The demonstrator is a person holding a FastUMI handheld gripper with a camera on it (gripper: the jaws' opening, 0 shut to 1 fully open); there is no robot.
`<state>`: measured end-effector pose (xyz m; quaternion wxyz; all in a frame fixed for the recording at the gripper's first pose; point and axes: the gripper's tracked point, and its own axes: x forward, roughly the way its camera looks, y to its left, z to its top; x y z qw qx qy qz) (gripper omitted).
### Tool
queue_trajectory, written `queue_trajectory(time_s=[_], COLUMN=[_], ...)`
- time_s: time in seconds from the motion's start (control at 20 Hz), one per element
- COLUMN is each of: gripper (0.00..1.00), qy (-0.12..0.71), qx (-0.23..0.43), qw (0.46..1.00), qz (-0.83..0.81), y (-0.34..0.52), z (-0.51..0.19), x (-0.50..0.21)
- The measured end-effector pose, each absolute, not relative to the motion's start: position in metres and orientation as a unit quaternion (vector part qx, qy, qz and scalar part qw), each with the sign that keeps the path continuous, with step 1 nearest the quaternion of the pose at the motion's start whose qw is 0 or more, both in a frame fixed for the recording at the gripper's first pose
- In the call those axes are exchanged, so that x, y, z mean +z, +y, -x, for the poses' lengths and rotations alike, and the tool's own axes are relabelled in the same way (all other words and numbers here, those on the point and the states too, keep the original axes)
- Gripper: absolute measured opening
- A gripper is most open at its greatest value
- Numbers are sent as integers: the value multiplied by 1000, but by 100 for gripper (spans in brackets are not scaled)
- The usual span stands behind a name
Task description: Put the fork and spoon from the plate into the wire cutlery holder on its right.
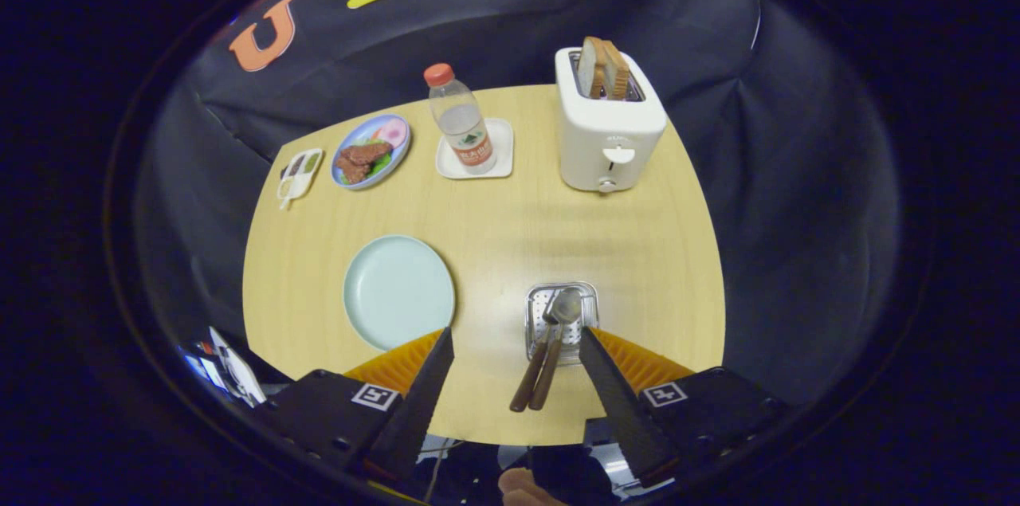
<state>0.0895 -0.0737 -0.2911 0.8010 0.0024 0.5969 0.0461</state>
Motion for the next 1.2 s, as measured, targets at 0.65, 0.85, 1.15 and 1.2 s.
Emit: queue_trajectory(time_s=[0.65, 0.85, 1.15, 1.2], gripper=[97, 97, 97, 97], qy=[368, 258, 92, 86], qx=[-8, 10, 30, 35], qw=[930, 966, 995, 996], qz=[11, -1, 7, 1], y=[-29, -1, 22, 25], z=[-43, -20, 38, 48], x=[-166, -129, -72, -70])
